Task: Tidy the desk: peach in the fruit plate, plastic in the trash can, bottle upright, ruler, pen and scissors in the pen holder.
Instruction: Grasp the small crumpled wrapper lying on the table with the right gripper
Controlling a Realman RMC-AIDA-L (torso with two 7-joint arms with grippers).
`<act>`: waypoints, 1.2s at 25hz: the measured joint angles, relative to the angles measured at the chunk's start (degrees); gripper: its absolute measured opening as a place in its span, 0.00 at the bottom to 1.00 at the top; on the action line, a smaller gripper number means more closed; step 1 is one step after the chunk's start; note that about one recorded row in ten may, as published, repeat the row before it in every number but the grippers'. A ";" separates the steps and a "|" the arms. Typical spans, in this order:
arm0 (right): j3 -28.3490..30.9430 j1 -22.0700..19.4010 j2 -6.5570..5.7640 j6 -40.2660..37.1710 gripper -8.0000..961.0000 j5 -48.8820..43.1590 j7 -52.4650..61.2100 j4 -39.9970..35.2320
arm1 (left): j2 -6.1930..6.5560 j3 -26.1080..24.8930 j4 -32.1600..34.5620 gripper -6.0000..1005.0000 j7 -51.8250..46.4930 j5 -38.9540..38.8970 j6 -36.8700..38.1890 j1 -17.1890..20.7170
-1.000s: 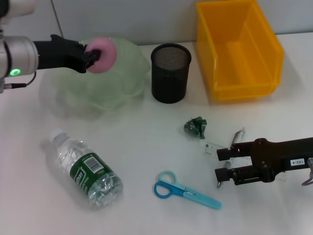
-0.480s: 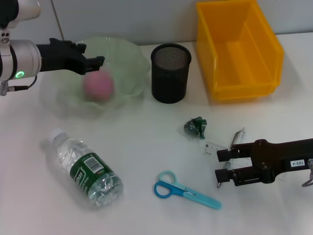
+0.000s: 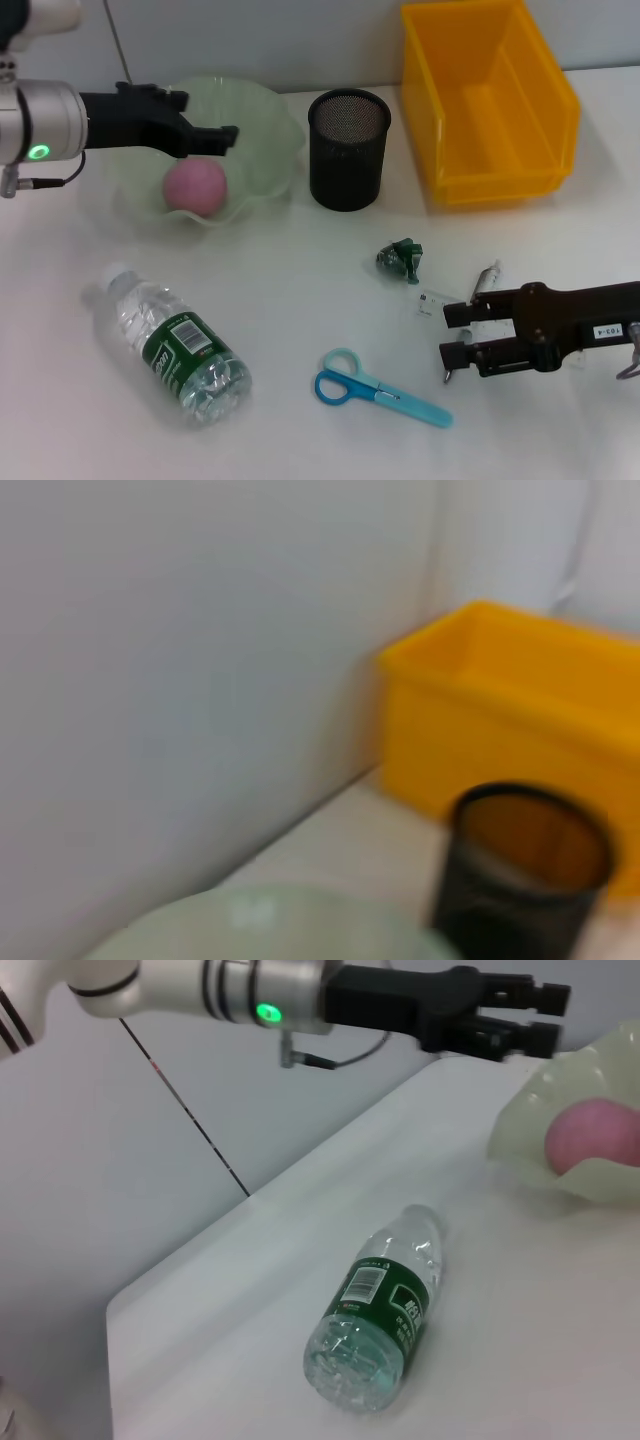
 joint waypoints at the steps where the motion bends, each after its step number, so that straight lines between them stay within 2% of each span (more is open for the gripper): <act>1: 0.06 0.00 -0.01 0.01 0.77 0.00 0.00 -0.06 | 0.06 -1.05 0.84 0.81 0.03 -0.66 2.66 0.23; 4: 0.21 0.00 -0.11 0.00 0.77 0.00 0.00 -0.09 | 0.34 -7.93 2.89 0.86 0.66 -4.11 16.96 1.01; 6: 0.37 0.00 -0.21 -0.06 0.77 0.00 0.00 -0.15 | 0.85 -11.81 2.25 0.86 1.87 -5.92 25.19 1.65; 7: 0.39 -0.01 -0.23 -0.06 0.77 0.00 0.00 -0.18 | 0.98 -12.34 1.94 0.86 2.39 -6.23 26.93 1.86; 8: 0.40 -0.03 -0.30 0.00 0.77 0.00 0.00 -0.23 | 1.45 -13.56 -0.09 0.86 5.25 -8.15 32.07 2.79; 9: 0.40 -0.03 -0.30 0.00 0.77 0.00 0.00 -0.23 | 1.45 -13.56 -0.09 0.86 5.25 -8.15 32.07 2.79; 11: 0.42 -0.05 -0.44 -0.07 0.77 0.02 0.00 -0.31 | 1.73 -13.87 -2.83 0.86 9.34 -10.45 36.60 4.12; 13: 0.48 0.25 -0.83 -0.66 0.77 0.24 0.23 -0.45 | 1.34 -13.61 -5.65 0.86 14.81 -11.49 38.40 5.93; 17: 0.50 0.91 -1.11 -1.82 0.77 0.35 3.15 -2.15 | 0.60 -13.31 -8.63 0.86 21.21 -11.23 38.39 7.25; 18: 0.49 1.52 -1.14 -3.69 0.77 0.36 7.40 -5.56 | 0.45 -13.30 -9.60 0.86 23.00 -11.13 38.44 7.54; 21: 0.28 2.10 -1.15 -5.96 0.77 0.31 12.49 -9.54 | 0.42 -13.30 -12.42 0.86 26.97 -11.06 38.63 8.78; 23: -0.05 3.80 -1.32 -8.15 0.77 -0.58 23.04 -17.09 | 0.45 -13.33 -13.05 0.86 28.28 -11.05 38.52 9.62; 24: -0.05 3.80 -1.32 -8.15 0.77 -0.58 23.04 -17.09 | 0.45 -13.41 -13.17 0.86 29.18 -11.05 38.39 10.36; 27: -0.20 7.04 -2.22 -9.91 0.77 -3.71 31.03 -22.02 | 0.38 -13.61 -13.13 0.86 30.67 -11.08 38.28 11.81; 28: -0.57 10.62 -3.05 -11.36 0.77 -7.32 35.19 -23.90 | 0.37 -13.72 -13.15 0.86 31.17 -11.21 38.27 12.25; 30: -0.95 12.06 -3.29 -11.72 0.77 -9.05 36.46 -24.27 | 0.37 -13.79 -13.25 0.86 31.63 -11.27 38.31 12.58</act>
